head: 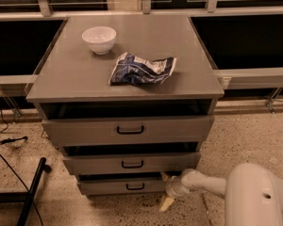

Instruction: Open bottom drawer

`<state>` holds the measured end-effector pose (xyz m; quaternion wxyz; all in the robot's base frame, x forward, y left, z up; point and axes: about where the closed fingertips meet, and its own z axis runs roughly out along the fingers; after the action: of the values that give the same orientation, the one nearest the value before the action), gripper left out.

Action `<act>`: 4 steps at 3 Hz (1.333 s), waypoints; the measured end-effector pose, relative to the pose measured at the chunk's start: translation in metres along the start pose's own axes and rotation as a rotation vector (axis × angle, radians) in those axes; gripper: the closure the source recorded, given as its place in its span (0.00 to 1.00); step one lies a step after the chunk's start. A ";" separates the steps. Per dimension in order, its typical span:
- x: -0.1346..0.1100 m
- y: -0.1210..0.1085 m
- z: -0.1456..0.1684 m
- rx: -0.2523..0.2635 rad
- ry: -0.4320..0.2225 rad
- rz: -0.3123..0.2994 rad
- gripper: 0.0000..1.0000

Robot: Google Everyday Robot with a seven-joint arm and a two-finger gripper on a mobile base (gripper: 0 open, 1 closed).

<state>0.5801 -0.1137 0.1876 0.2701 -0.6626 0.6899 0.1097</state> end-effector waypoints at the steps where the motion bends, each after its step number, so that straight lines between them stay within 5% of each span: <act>1: 0.000 0.006 -0.001 -0.052 0.016 0.031 0.00; 4: 0.002 0.027 -0.003 -0.225 0.061 0.121 0.00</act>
Offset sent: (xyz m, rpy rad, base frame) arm -0.0196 -0.0054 -0.0024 -0.0394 0.2241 -0.0123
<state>0.5531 -0.1139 0.1833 0.1658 -0.6487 0.7199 0.1826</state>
